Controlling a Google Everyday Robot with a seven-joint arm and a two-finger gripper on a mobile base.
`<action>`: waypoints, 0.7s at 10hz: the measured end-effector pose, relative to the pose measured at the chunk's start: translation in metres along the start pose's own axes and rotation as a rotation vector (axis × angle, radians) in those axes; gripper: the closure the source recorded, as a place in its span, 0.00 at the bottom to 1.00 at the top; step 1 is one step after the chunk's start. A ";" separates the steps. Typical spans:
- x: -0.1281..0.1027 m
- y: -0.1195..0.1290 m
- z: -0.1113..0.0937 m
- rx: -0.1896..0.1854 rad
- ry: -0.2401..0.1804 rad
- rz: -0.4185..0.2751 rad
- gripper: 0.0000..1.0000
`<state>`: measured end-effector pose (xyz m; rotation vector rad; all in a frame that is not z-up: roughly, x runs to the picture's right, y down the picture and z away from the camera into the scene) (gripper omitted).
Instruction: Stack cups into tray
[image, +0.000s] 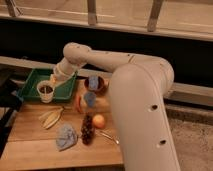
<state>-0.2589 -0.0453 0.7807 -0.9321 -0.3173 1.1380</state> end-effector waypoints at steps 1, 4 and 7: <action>-0.009 -0.009 -0.002 0.008 -0.007 0.005 1.00; -0.024 -0.019 0.000 0.014 -0.038 0.020 1.00; -0.024 -0.020 -0.001 0.015 -0.039 0.022 1.00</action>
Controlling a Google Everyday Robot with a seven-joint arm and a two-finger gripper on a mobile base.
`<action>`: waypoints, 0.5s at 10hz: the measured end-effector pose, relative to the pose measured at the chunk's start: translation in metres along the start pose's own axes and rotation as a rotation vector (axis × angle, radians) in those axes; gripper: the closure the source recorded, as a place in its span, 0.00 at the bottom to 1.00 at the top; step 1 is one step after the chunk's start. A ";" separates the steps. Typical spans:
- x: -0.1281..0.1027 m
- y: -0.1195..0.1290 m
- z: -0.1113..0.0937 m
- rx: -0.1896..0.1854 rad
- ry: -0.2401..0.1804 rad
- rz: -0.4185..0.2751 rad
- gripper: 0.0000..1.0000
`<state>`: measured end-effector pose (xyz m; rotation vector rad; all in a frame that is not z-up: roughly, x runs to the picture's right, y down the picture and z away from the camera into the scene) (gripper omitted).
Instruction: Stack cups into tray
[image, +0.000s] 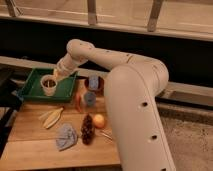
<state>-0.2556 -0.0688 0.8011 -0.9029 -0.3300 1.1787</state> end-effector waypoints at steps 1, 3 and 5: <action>0.000 0.000 0.001 0.001 0.001 0.000 1.00; -0.001 -0.004 0.002 0.022 0.002 0.011 1.00; -0.010 -0.027 0.008 0.073 0.010 0.041 1.00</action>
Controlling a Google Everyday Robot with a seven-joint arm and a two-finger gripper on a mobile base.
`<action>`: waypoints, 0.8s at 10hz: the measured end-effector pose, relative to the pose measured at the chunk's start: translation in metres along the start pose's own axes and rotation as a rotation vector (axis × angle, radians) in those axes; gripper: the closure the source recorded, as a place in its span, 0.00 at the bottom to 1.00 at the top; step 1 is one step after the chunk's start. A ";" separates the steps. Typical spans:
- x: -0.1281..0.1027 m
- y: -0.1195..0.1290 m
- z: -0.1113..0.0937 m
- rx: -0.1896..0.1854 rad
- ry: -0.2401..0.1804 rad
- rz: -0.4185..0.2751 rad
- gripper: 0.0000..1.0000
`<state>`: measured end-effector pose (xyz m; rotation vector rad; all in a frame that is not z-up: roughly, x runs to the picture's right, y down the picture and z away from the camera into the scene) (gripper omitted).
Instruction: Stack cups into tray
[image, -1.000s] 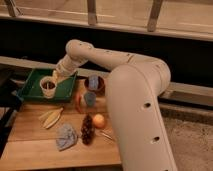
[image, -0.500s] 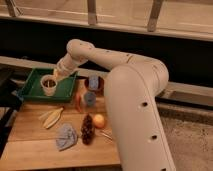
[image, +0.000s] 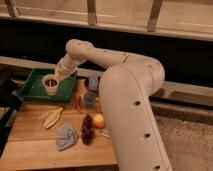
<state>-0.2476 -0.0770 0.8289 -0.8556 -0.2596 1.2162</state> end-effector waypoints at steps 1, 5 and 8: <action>-0.004 -0.009 0.004 0.022 0.007 0.012 1.00; -0.006 -0.040 0.021 0.071 0.038 0.076 1.00; 0.001 -0.053 0.048 0.055 0.059 0.131 0.81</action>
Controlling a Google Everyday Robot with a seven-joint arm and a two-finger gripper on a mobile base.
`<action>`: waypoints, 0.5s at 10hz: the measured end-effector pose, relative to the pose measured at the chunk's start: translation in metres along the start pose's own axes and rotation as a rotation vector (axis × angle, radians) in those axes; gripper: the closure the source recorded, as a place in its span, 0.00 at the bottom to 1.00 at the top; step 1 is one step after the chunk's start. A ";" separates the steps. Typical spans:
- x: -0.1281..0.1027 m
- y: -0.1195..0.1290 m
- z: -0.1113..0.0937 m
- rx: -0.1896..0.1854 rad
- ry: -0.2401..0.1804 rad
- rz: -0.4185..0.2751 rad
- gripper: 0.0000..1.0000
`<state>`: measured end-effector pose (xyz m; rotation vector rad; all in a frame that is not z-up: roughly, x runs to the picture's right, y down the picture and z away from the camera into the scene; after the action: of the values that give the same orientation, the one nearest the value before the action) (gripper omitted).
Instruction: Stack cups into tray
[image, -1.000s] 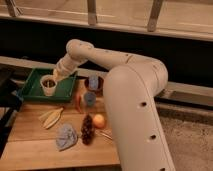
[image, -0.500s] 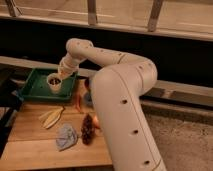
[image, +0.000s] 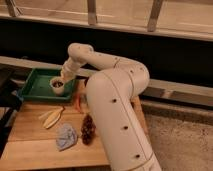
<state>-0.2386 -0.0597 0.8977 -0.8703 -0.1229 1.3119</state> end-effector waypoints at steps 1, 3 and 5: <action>0.001 -0.003 0.005 0.001 0.005 0.015 0.73; 0.002 -0.010 0.011 0.006 0.009 0.045 0.50; 0.002 -0.013 0.010 0.013 0.007 0.055 0.38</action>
<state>-0.2331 -0.0532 0.9120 -0.8727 -0.0856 1.3591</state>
